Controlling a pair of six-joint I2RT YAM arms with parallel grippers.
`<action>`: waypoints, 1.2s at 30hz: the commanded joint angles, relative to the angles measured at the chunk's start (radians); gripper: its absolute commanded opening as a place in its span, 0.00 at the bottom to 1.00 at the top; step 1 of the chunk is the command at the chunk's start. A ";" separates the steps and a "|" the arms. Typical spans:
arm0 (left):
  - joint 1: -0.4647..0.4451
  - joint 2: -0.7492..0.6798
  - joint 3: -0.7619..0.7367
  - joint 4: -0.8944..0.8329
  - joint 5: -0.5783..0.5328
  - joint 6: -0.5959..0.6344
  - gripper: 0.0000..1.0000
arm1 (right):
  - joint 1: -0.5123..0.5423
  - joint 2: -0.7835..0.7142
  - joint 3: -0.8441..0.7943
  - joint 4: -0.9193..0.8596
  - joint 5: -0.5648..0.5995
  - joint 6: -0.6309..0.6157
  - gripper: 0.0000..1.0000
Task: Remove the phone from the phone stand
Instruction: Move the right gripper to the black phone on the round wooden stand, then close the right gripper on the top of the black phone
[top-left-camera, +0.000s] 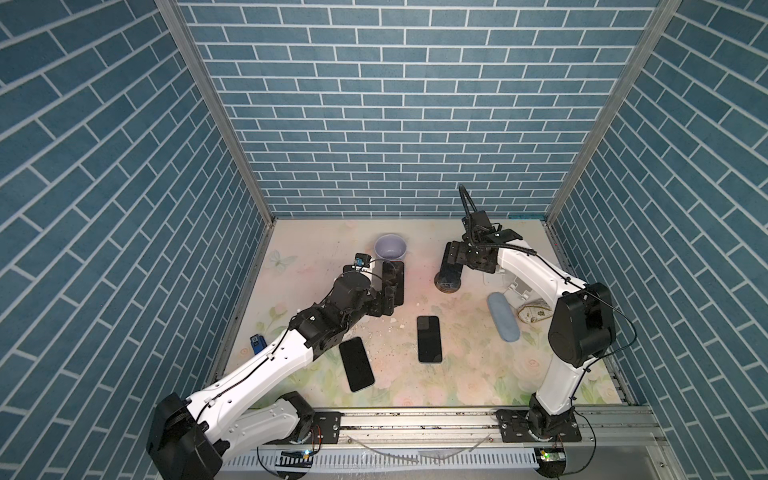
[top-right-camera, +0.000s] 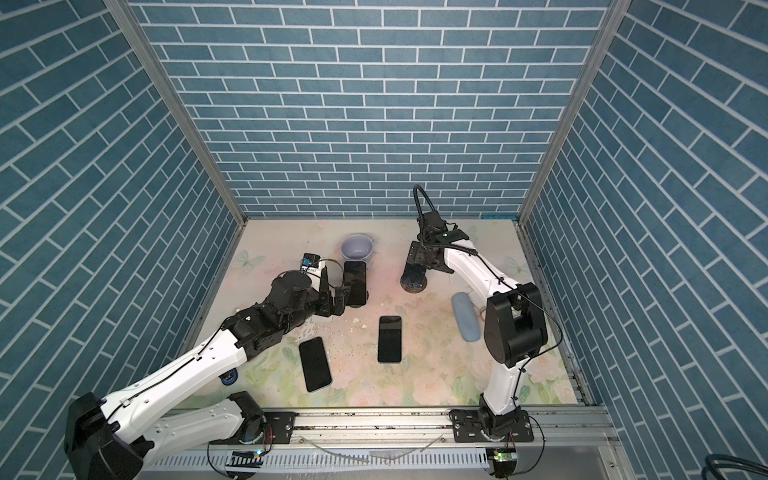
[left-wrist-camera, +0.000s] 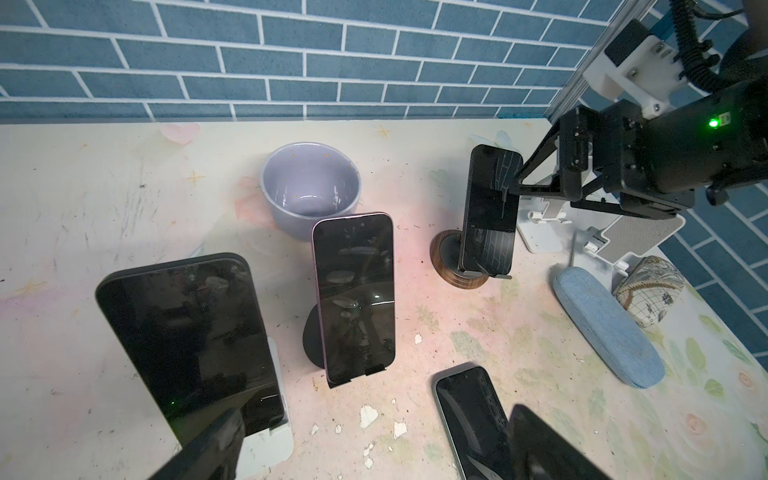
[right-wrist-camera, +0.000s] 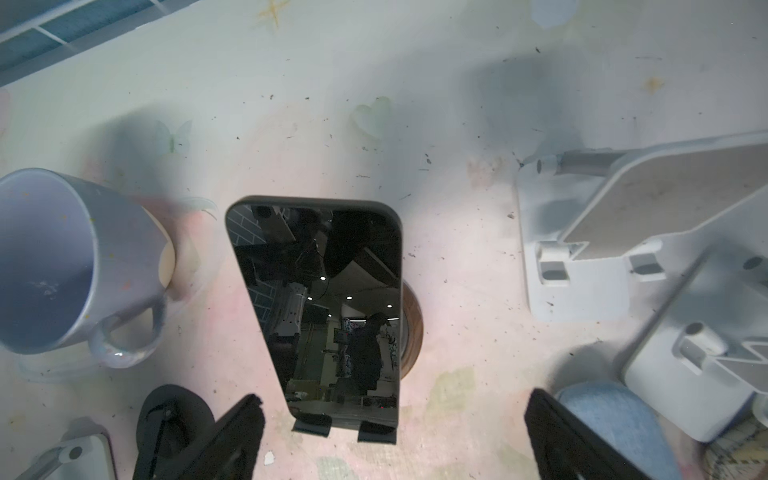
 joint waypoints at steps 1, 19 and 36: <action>-0.005 -0.018 -0.020 0.000 -0.018 0.014 1.00 | 0.010 0.041 0.074 -0.007 -0.006 0.032 0.99; -0.005 -0.072 -0.074 -0.011 -0.070 0.035 1.00 | 0.038 0.208 0.215 -0.049 -0.009 0.038 0.96; -0.004 -0.070 -0.079 -0.007 -0.079 0.050 1.00 | 0.059 0.281 0.266 -0.132 0.049 0.033 0.70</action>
